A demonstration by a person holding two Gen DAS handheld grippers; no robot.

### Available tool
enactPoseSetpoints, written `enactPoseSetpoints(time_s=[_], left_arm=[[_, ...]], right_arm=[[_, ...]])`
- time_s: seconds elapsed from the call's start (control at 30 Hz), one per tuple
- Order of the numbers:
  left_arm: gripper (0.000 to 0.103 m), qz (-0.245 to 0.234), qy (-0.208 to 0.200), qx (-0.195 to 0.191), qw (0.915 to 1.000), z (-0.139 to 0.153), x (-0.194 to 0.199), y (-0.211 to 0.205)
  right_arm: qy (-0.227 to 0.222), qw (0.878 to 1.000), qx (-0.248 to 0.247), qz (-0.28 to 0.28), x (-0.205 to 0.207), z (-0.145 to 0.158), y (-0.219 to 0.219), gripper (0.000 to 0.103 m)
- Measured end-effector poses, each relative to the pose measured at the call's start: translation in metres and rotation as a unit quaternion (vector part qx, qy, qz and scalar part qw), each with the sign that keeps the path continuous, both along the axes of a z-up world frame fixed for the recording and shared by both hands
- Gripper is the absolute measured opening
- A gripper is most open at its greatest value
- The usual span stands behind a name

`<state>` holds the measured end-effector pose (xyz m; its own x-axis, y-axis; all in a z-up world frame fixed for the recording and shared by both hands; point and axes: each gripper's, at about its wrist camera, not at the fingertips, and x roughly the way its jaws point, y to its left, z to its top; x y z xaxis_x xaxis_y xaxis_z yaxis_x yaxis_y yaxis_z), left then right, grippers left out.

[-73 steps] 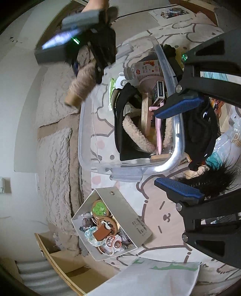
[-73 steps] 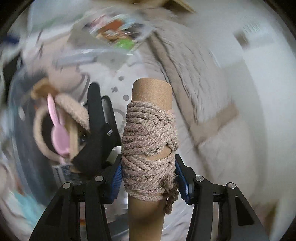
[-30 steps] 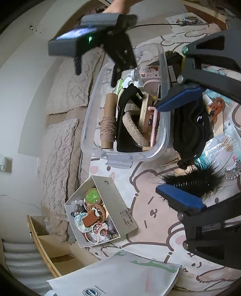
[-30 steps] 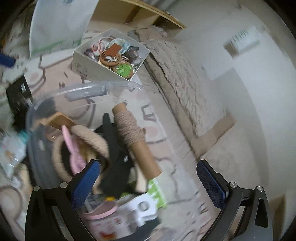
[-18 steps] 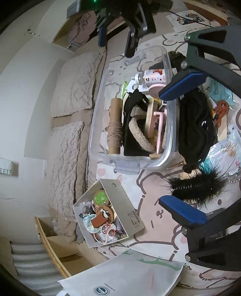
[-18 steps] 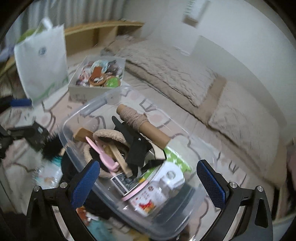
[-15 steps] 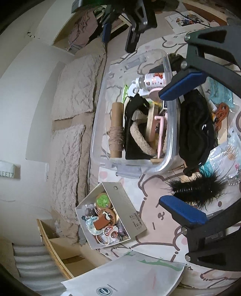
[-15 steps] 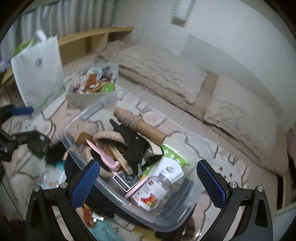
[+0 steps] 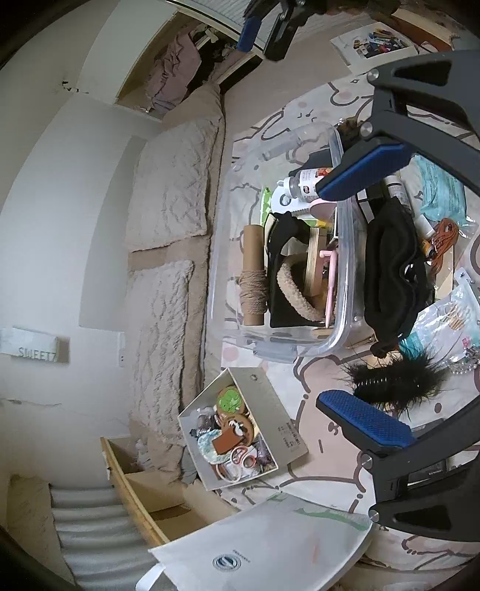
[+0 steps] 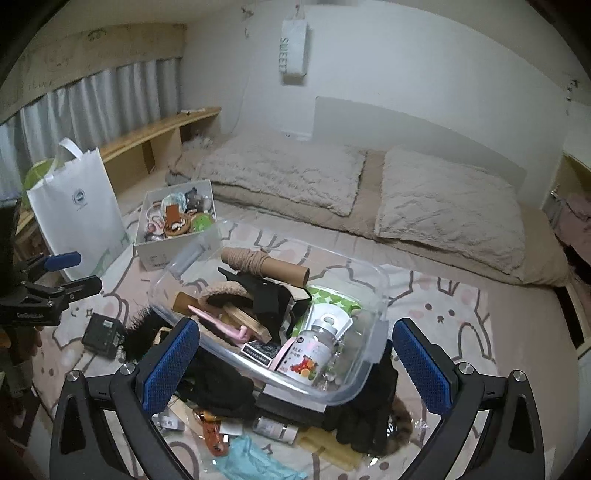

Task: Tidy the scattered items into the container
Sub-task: 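Withdraw both tools from the container back over the bed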

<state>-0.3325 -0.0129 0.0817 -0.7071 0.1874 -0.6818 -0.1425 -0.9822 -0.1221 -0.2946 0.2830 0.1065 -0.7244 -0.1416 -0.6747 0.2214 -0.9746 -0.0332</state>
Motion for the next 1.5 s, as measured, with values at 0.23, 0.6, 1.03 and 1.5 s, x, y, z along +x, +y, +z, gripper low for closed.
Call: enactPoseSetpoints(time_s=[0.23,0.6,1.03,1.5], left_arm=[[0.103,0.012,0.021,-0.001,0.9997,0.013,0.035,-0.012],[0.103,0.027,0.053,-0.010,0.9982,0.012,0.090,-0.032],[0.103,0.031,0.076,0.003,0.9966,-0.016,0.159,-0.035],[0.103,0.014,0.107,0.007,0.9941,-0.042,0.233,-0.031]], right_arm=[[0.028,0.999,-0.025,-0.025,0.040,0.012,0.009,0.103],[0.066,0.994,-0.069,-0.049,0.104,0.013,0.017,0.103],[0.096,0.991,-0.074,-0.063,0.183,-0.017,0.022,0.103],[0.112,0.988,-0.077,-0.078,0.253,-0.055,0.014,0.103]])
